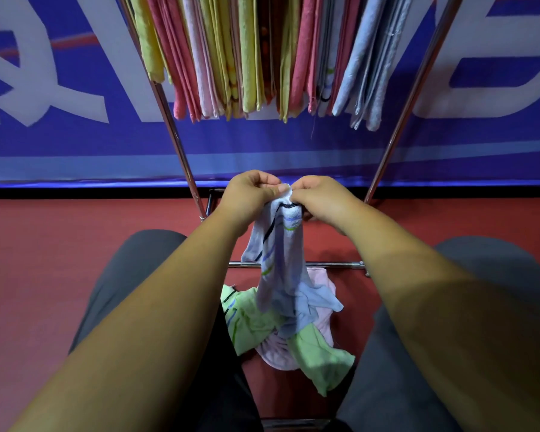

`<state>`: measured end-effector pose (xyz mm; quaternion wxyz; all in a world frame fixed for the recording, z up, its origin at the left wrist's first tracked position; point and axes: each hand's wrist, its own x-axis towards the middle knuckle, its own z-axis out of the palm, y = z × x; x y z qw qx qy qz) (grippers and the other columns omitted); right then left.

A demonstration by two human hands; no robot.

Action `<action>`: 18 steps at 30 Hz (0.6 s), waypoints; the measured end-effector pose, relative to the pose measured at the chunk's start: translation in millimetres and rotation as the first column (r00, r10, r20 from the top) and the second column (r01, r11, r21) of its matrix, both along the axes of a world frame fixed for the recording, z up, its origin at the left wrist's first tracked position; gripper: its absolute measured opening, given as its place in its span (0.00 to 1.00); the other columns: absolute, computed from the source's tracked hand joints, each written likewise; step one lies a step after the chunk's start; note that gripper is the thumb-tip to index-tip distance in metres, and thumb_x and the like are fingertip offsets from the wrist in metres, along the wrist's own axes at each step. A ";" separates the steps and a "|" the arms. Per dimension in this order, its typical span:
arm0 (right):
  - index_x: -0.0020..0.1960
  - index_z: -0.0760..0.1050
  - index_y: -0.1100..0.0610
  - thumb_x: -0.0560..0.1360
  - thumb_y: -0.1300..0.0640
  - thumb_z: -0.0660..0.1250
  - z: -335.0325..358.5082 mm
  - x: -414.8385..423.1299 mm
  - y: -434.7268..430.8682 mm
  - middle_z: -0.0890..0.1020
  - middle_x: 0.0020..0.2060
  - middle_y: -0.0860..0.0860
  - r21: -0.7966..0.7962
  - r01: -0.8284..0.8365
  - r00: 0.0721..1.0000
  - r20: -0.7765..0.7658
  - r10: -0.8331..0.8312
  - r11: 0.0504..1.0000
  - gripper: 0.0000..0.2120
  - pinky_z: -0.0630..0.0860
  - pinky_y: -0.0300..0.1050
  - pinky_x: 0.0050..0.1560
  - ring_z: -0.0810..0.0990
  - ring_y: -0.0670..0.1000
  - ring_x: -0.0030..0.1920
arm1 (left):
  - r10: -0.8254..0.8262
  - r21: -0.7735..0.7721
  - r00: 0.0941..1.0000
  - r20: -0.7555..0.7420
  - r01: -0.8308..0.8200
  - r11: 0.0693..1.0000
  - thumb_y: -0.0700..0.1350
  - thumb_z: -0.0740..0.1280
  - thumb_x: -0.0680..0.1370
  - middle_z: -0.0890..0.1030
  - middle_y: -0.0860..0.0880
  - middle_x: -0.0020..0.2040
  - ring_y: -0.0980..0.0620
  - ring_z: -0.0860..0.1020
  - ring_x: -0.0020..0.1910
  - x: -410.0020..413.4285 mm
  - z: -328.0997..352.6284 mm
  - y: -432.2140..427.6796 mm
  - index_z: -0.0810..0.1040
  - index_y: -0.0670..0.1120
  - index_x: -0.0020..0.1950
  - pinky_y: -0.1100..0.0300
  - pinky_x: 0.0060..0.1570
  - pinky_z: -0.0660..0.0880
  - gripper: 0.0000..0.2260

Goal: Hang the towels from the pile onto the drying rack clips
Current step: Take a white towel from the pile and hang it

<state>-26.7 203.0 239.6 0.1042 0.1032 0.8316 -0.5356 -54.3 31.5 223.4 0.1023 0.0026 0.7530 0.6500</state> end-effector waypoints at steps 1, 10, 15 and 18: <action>0.43 0.82 0.53 0.73 0.57 0.71 -0.3 -0.2 0.0 0.81 0.30 0.49 -0.037 -0.013 1.000 0.024 0.014 0.999 0.01 0.78 0.46 0.38 0.77 0.49 0.30 | -0.001 0.010 1.000 0.001 0.001 1.000 0.41 0.80 0.75 0.85 0.47 0.42 0.53 0.82 0.39 -0.6 -0.5 0.3 0.83 0.42 0.51 0.61 0.43 0.80 0.09; 0.45 0.81 0.52 0.79 0.53 0.71 -4.8 -8.6 7.0 0.83 0.37 0.50 -0.058 0.134 0.976 -0.163 -0.142 0.989 0.05 0.83 0.51 0.47 0.81 0.49 0.39 | -0.100 -0.146 0.994 -0.049 0.092 0.985 0.52 0.76 0.79 0.86 0.51 0.40 0.56 0.81 0.38 -3.2 -0.7 -2.5 0.83 0.42 0.51 0.59 0.43 0.78 0.13; 0.48 0.75 0.60 0.79 0.54 0.64 5.8 -17.7 31.0 0.76 0.37 0.50 -0.123 0.434 0.842 -0.298 -0.451 0.892 0.08 0.71 0.46 0.41 0.74 0.49 0.39 | -0.257 -0.593 0.962 -0.096 0.152 0.791 0.54 0.75 0.79 0.81 0.53 0.38 0.57 0.75 0.35 -5.6 -4.0 -7.1 0.80 0.48 0.46 0.63 0.34 0.70 0.11; 0.42 0.73 0.55 0.77 0.54 0.63 9.7 -19.2 43.3 0.73 0.34 0.47 -0.199 0.519 0.790 -0.260 -0.556 0.831 0.06 0.69 0.48 0.40 0.70 0.50 0.37 | -0.326 -0.771 0.943 -0.068 0.157 0.617 0.46 0.72 0.79 0.80 0.47 0.38 0.46 0.77 0.39 -11.0 -12.6 -12.2 0.76 0.47 0.40 0.56 0.35 0.69 0.10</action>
